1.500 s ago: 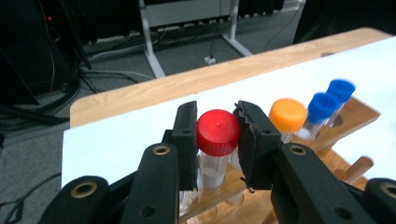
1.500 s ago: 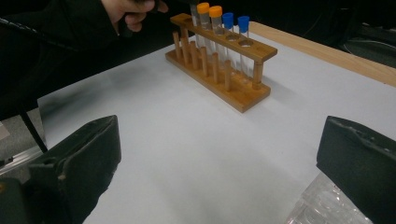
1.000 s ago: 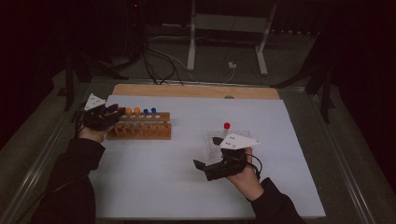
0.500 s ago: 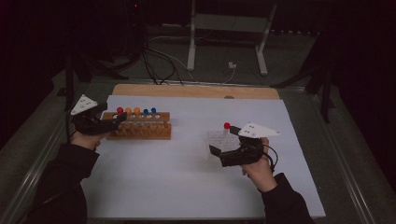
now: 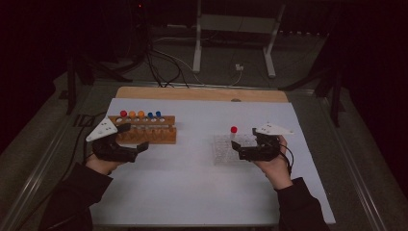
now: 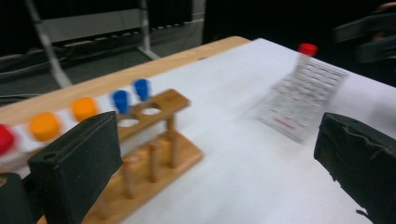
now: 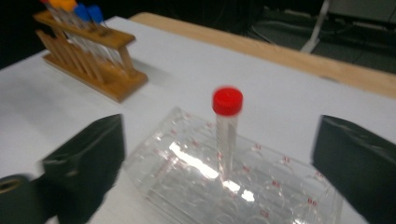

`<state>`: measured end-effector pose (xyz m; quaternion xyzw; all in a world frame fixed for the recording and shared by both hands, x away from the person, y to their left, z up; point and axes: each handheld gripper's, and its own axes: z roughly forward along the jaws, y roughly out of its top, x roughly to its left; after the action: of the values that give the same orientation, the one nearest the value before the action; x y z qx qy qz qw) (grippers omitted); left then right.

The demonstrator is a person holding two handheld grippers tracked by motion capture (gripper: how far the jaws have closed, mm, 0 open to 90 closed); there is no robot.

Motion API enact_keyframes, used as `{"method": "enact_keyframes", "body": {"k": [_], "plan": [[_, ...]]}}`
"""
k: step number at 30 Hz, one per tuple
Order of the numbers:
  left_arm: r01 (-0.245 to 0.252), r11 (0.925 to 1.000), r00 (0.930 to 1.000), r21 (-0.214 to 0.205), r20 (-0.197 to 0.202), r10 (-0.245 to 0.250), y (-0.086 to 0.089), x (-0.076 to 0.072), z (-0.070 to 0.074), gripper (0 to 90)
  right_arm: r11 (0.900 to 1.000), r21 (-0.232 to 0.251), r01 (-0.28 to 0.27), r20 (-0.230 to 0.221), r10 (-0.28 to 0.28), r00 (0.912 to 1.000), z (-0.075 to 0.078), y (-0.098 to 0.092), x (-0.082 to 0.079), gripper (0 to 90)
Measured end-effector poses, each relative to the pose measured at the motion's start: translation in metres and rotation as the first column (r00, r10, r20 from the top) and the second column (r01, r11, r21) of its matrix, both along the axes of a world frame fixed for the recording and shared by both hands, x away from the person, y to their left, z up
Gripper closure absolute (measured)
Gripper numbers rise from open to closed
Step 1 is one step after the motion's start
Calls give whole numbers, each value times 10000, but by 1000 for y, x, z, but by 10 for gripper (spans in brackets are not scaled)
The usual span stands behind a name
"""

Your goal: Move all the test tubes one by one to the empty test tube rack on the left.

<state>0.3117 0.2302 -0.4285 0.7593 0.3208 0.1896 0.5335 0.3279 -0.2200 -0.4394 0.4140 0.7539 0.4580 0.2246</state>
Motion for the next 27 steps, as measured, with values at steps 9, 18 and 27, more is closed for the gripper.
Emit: {"method": "enact_keyframes", "body": {"k": [9, 18, 27], "plan": [[623, 9978, 9980, 230, -100, -621, -12, -9, -5, 15, 9983, -542, 228, -398, -249, 9989, -20, 8, 16, 340], [941, 9951, 9955, 315, -148, -937, -20, -13, -8, 15, 9957, -888, 274, -636, -331, 9974, -28, 20, 28, 603], [1053, 9940, 9943, 289, -200, -1048, -21, -14, -8, 15, 9925, -1109, 518, -754, -604, 9953, -31, 26, 33, 748]]}}
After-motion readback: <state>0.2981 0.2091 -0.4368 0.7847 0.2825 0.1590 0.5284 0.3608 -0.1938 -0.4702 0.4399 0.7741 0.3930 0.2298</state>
